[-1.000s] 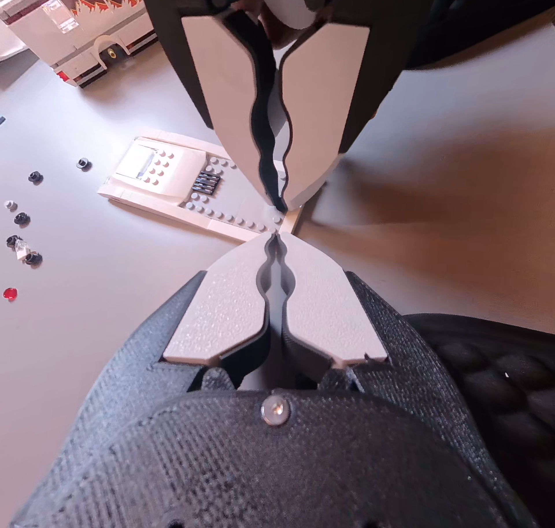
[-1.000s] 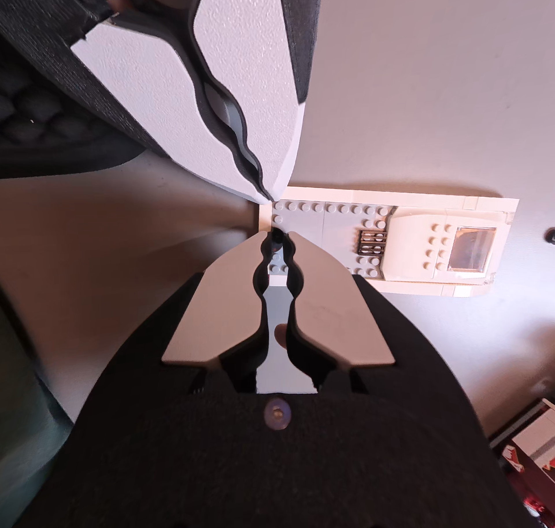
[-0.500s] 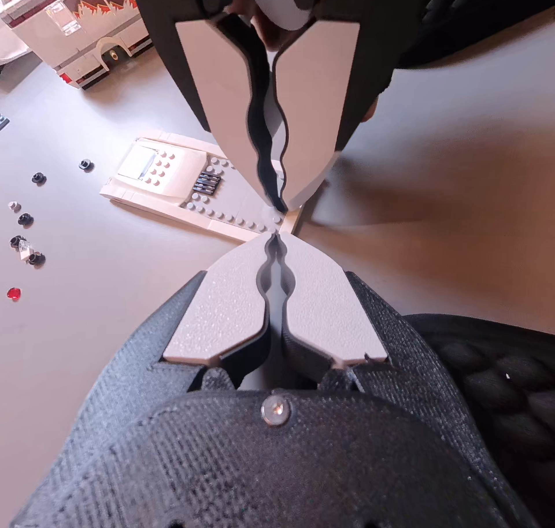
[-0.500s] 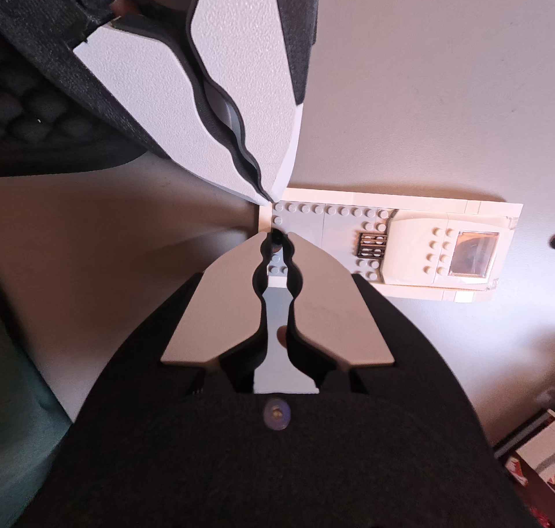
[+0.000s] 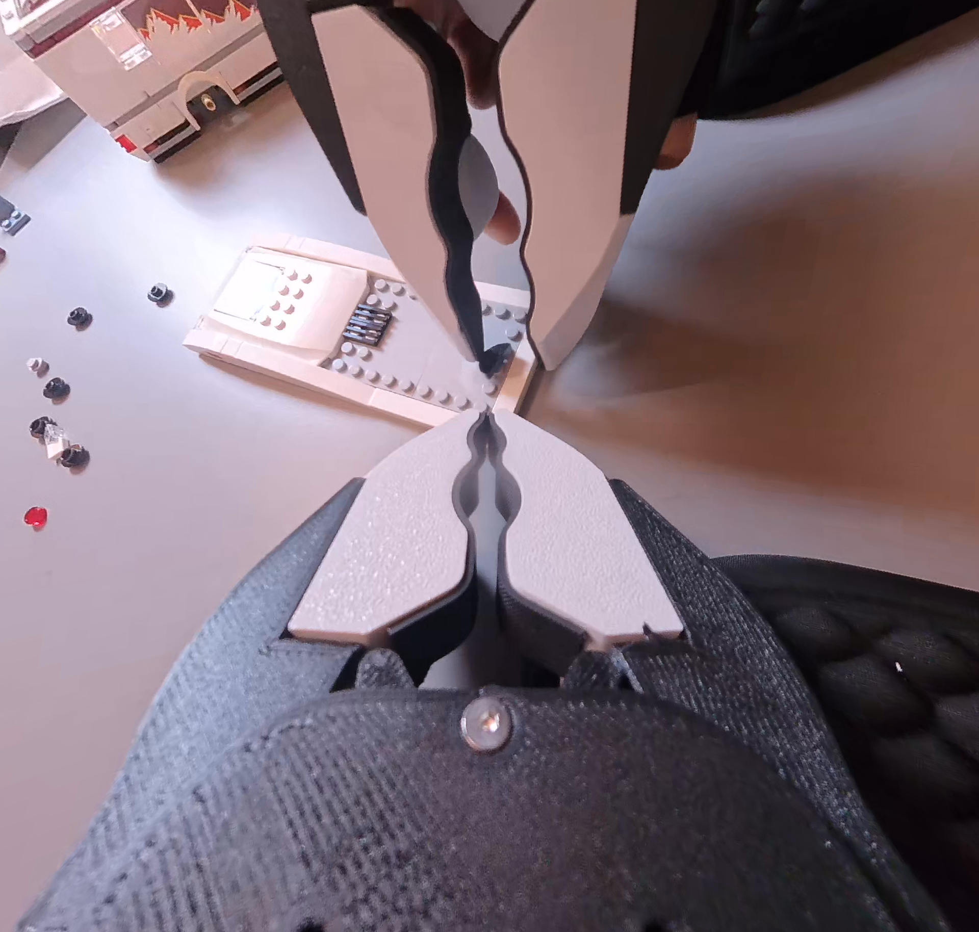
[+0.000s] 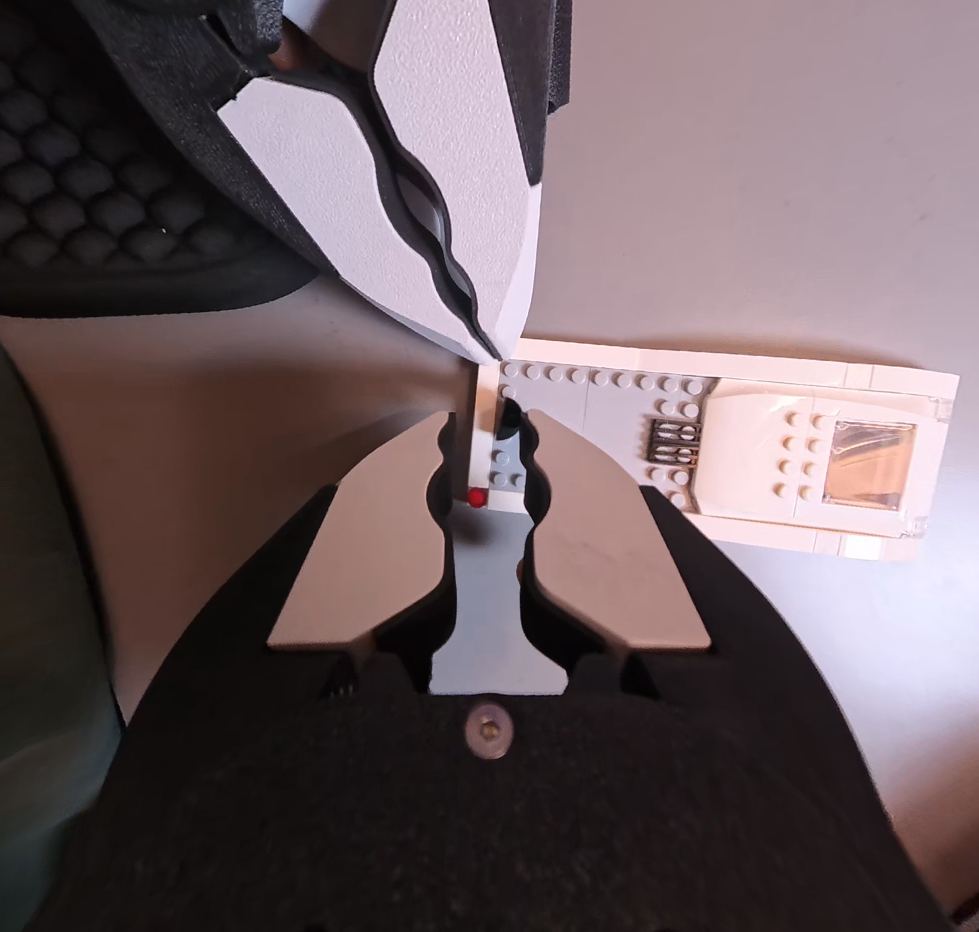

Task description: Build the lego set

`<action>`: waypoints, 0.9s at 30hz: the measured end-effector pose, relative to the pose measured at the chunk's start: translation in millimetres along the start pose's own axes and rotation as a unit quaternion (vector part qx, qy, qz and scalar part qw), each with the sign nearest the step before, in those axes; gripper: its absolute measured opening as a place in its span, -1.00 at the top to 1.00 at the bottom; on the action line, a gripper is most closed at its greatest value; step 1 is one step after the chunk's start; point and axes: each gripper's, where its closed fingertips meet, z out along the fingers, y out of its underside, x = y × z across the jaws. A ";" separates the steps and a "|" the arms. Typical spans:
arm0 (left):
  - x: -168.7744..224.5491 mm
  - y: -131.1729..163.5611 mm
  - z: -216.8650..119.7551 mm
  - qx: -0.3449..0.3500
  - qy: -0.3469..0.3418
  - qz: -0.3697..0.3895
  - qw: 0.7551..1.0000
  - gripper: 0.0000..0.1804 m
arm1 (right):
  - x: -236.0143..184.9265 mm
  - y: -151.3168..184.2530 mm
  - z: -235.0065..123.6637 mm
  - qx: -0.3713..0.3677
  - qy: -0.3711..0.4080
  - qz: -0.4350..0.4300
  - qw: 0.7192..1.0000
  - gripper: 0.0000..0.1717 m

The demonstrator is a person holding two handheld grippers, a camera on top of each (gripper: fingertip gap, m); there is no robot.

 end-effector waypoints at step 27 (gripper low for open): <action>-0.1 -0.2 -0.4 0.001 -0.003 0.003 1.000 1.00 | -5.2 2.2 0.4 0.000 -0.008 -0.013 1.000 0.65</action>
